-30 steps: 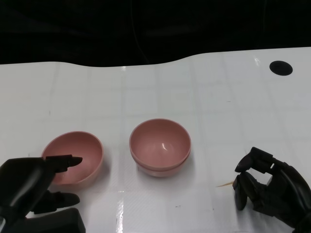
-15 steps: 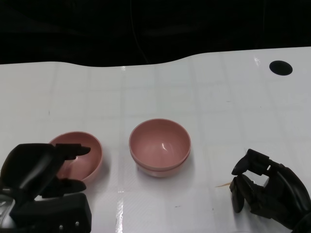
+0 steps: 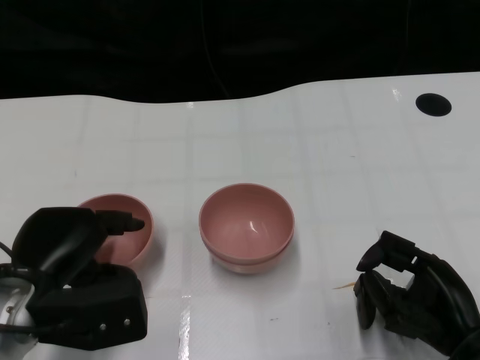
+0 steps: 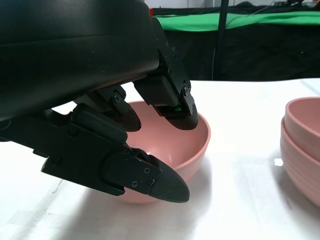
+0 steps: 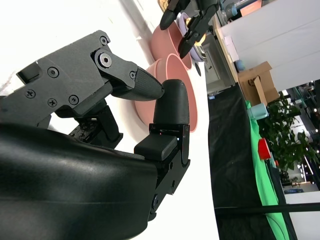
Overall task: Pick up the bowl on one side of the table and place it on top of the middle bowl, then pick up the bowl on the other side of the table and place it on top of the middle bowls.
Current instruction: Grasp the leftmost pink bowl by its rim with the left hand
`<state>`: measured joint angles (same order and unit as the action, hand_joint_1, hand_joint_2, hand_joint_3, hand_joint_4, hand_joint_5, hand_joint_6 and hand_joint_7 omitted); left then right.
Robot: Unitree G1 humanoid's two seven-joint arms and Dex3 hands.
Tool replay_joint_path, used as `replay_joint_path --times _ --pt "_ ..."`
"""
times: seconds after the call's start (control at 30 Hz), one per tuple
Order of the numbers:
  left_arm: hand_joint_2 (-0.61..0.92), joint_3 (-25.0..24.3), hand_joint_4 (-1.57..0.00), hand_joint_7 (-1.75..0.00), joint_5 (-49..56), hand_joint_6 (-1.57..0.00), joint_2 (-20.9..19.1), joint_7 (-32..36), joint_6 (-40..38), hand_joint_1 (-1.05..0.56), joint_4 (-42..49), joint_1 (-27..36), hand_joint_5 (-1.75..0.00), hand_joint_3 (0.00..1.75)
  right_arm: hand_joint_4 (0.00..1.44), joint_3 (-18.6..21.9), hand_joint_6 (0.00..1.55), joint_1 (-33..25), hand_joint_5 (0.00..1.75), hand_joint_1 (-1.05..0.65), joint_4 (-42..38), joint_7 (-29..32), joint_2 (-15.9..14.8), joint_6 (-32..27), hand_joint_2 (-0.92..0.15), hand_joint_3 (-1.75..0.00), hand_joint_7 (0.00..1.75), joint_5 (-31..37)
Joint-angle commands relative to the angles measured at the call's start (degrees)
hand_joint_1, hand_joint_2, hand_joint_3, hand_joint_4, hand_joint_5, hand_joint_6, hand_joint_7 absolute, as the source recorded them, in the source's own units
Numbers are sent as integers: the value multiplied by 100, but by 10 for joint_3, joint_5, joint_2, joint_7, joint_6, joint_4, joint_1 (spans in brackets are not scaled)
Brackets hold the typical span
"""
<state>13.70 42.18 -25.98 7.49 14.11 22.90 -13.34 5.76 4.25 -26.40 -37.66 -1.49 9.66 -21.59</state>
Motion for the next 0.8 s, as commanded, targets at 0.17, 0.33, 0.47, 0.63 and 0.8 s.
replay_joint_path --times 0.17,0.33,0.47,0.63,0.8 --pt "92 12 -84 -1 -8 -85 -11 21 24 -70 59 -12 -1 4 89 0 73 -10 175 -21 16 11 1 1 -63 -89 157 5" --pt "92 15 -84 0 -13 -85 -8 41 45 -71 95 -15 -1 7 89 0 73 -13 175 -21 19 10 3 3 -64 -89 158 2" --pt "92 18 -83 0 -18 -84 -8 55 60 -70 127 -22 0 7 89 1 72 -13 175 -21 16 12 5 12 -64 -89 158 4" --pt "92 25 -82 0 -26 -84 -8 58 61 -69 157 -30 0 9 89 0 73 -14 175 -20 21 14 8 6 -64 -88 158 0" --pt "92 34 -82 0 -29 -84 -6 68 70 -61 191 -44 0 11 90 0 73 -14 175 -21 16 14 9 14 -64 -88 158 3"
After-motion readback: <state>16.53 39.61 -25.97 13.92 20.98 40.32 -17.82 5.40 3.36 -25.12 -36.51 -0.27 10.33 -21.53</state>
